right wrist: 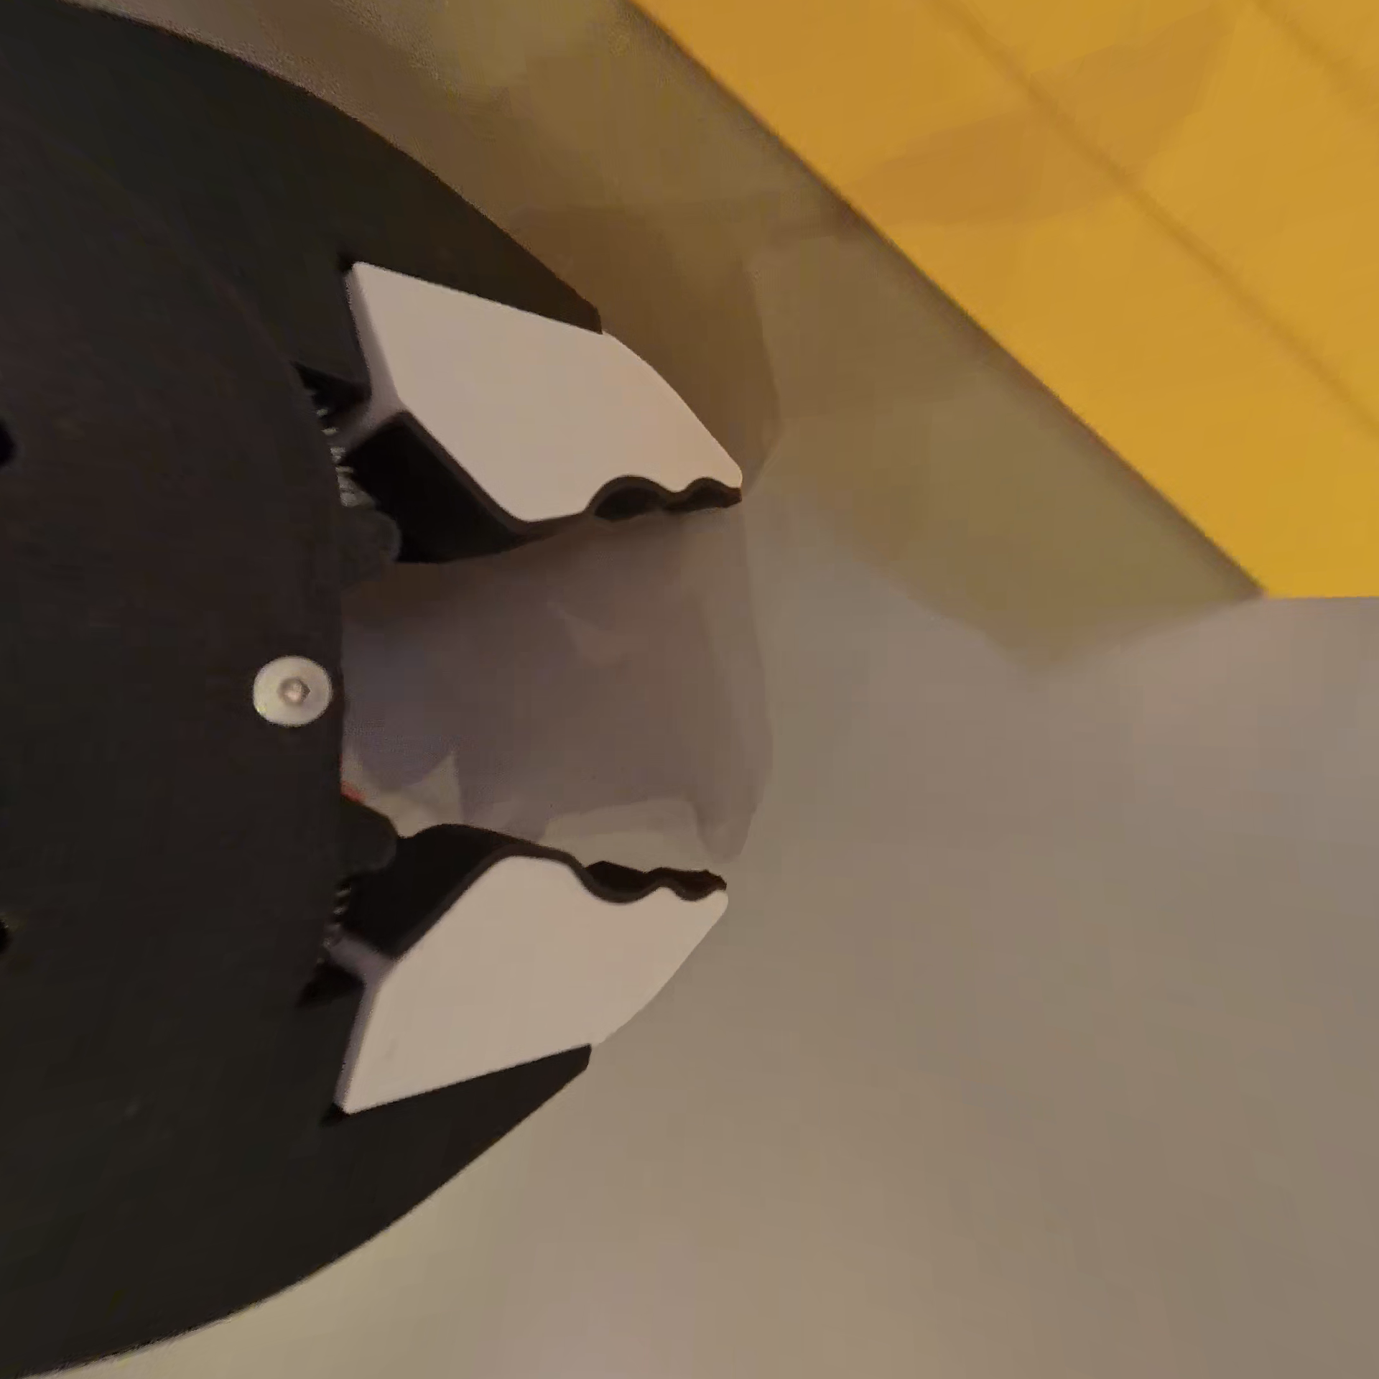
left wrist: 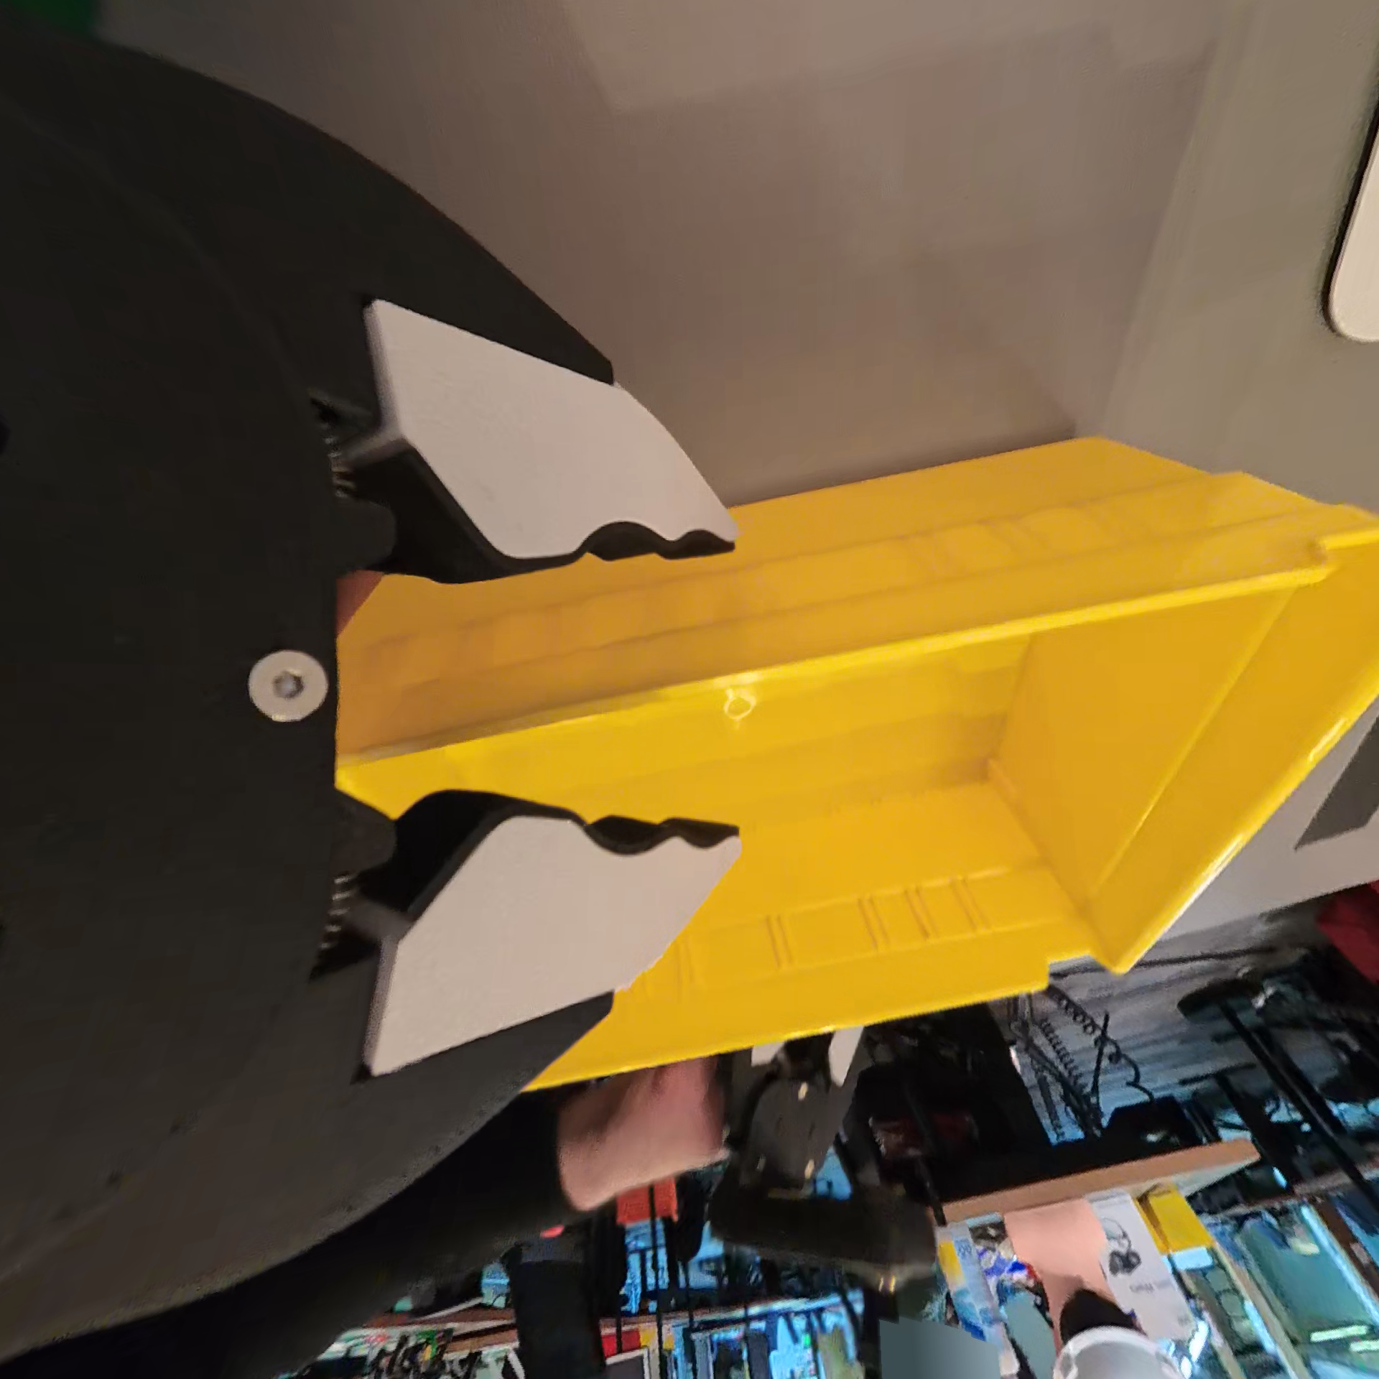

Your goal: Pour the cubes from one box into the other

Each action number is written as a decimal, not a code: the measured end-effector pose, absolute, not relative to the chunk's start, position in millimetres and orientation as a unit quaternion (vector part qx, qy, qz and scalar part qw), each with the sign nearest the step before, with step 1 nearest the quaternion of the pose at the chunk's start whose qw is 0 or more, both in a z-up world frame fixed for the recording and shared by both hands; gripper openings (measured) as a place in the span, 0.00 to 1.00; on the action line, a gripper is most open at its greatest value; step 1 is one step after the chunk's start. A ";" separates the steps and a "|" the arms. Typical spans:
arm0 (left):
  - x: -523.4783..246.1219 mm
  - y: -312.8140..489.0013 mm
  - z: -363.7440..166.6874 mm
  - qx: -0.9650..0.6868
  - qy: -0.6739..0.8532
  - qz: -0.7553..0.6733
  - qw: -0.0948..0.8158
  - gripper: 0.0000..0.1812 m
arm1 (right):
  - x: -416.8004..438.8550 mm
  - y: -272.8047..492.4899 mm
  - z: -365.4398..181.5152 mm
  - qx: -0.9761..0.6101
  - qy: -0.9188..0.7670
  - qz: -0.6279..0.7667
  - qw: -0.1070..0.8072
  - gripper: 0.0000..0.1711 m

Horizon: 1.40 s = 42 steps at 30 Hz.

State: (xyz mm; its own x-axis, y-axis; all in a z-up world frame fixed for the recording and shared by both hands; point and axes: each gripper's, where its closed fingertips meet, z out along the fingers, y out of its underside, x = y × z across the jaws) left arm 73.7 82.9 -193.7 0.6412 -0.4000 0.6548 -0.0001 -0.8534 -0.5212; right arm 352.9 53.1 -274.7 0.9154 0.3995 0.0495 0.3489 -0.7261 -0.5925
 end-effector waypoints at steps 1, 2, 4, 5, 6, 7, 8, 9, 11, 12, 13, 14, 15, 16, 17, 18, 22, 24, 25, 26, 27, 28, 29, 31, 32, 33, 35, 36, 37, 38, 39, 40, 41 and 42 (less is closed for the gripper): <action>74.6 78.8 -190.7 -0.868 0.119 -0.414 0.246 0.39 | 350.6 57.1 -277.7 -0.923 -0.207 0.052 0.320 0.58; 74.1 75.6 -187.2 -0.865 0.123 -0.417 0.252 0.39 | 346.8 60.5 -280.0 -0.917 -0.211 0.065 0.333 0.64; 72.6 71.0 -180.3 -0.859 0.132 -0.416 0.267 0.39 | 342.1 58.9 -284.7 -0.918 -0.224 0.069 0.321 0.77; 71.1 69.3 -178.8 -0.859 0.137 -0.412 0.271 0.39 | 339.2 55.5 -286.4 -0.920 -0.232 0.070 0.308 0.83; 69.6 67.9 -176.7 -0.858 0.140 -0.410 0.277 0.39 | 336.8 54.6 -285.9 -0.919 -0.236 0.070 0.309 0.83; 68.9 65.7 -174.1 -0.855 0.142 -0.413 0.280 0.39 | 334.5 54.8 -284.6 -0.915 -0.240 0.071 0.317 0.81; 68.9 62.5 -171.5 -0.851 0.143 -0.420 0.280 0.39 | 333.9 55.0 -283.1 -0.911 -0.241 0.072 0.326 0.78; 68.6 59.7 -170.1 -0.849 0.145 -0.425 0.279 0.39 | 336.6 55.8 -282.4 -0.913 -0.229 0.070 0.330 0.76; 65.9 56.1 -170.8 -0.849 0.151 -0.421 0.283 0.38 | 339.8 58.2 -281.0 -0.912 -0.217 0.065 0.341 0.71; 64.7 54.4 -172.1 -0.849 0.152 -0.420 0.282 0.38 | 341.5 60.5 -279.9 -0.910 -0.212 0.058 0.352 0.72; 64.1 52.4 -173.5 -0.849 0.153 -0.422 0.280 0.38 | 344.8 64.2 -277.7 -0.908 -0.202 0.047 0.365 0.68; 63.2 50.6 -175.2 -0.849 0.152 -0.424 0.277 0.37 | 346.5 66.5 -275.8 -0.905 -0.200 0.037 0.373 0.64; 62.4 49.1 -176.3 -0.848 0.152 -0.426 0.276 0.36 | 348.1 68.0 -275.3 -0.904 -0.200 0.032 0.376 0.63; 61.5 47.8 -177.0 -0.847 0.151 -0.428 0.276 0.36 | 349.3 67.5 -276.8 -0.908 -0.191 0.040 0.370 0.64; 60.5 46.7 -177.7 -0.847 0.151 -0.428 0.277 0.36 | 350.7 66.8 -279.1 -0.914 -0.177 0.053 0.360 0.64; 59.4 45.9 -178.3 -0.847 0.151 -0.428 0.278 0.36 | 351.5 66.3 -281.2 -0.918 -0.175 0.058 0.352 0.68; 56.8 41.4 -181.3 -0.848 0.154 -0.425 0.278 0.36 | 352.0 64.4 -283.6 -0.918 -0.185 0.058 0.345 0.77; 55.6 39.9 -182.7 -0.848 0.153 -0.425 0.277 0.35 | 354.6 64.9 -282.5 -0.916 -0.189 0.049 0.350 0.78; 55.1 39.2 -183.4 -0.848 0.152 -0.426 0.275 0.35 | 356.2 65.6 -281.6 -0.914 -0.191 0.040 0.355 0.80; 54.3 39.2 -183.7 -0.848 0.150 -0.427 0.276 0.35 | 355.1 65.2 -281.4 -0.913 -0.195 0.043 0.355 0.80; 53.6 39.3 -183.8 -0.848 0.149 -0.427 0.277 0.34 | 352.5 63.2 -282.9 -0.914 -0.200 0.056 0.348 0.77; 53.4 39.3 -183.9 -0.848 0.149 -0.428 0.276 0.34 | 351.9 61.3 -285.4 -0.916 -0.205 0.066 0.339 0.80; 53.4 39.1 -183.8 -0.847 0.149 -0.429 0.275 0.34 | 352.0 61.3 -286.0 -0.915 -0.212 0.067 0.336 0.83; 53.5 38.4 -184.0 -0.847 0.150 -0.428 0.276 0.34 | 349.9 59.3 -285.7 -0.912 -0.226 0.073 0.335 0.83; 54.1 37.3 -184.8 -0.847 0.153 -0.428 0.274 0.34 | 348.5 56.5 -285.0 -0.909 -0.236 0.078 0.336 0.82; 54.1 36.5 -186.0 -0.848 0.155 -0.428 0.271 0.34 | 347.9 54.1 -284.1 -0.906 -0.242 0.080 0.339 0.80; 53.5 36.8 -186.3 -0.847 0.151 -0.429 0.274 0.34 | 346.7 50.5 -280.8 -0.897 -0.259 0.074 0.351 0.76; 53.8 36.9 -185.9 -0.846 0.151 -0.432 0.274 0.34 | 347.2 50.0 -279.5 -0.894 -0.261 0.068 0.357 0.75; 54.0 36.8 -186.0 -0.845 0.150 -0.434 0.273 0.34 | 347.7 49.9 -279.0 -0.894 -0.260 0.065 0.359 0.75; 54.0 37.0 -186.4 -0.846 0.149 -0.433 0.273 0.33 | 347.1 49.7 -278.7 -0.893 -0.262 0.064 0.361 0.75; 54.5 36.9 -186.5 -0.846 0.150 -0.432 0.273 0.33 | 345.7 49.5 -278.4 -0.891 -0.266 0.065 0.362 0.73; 55.3 36.6 -186.3 -0.846 0.151 -0.433 0.273 0.33 | 344.6 48.9 -280.1 -0.893 -0.268 0.071 0.355 0.74; 56.4 36.1 -186.0 -0.845 0.152 -0.434 0.273 0.33 | 342.5 46.8 -283.1 -0.897 -0.269 0.082 0.342 0.80; 57.2 35.5 -186.0 -0.845 0.153 -0.435 0.273 0.33 | 339.2 45.0 -284.3 -0.897 -0.273 0.091 0.335 0.80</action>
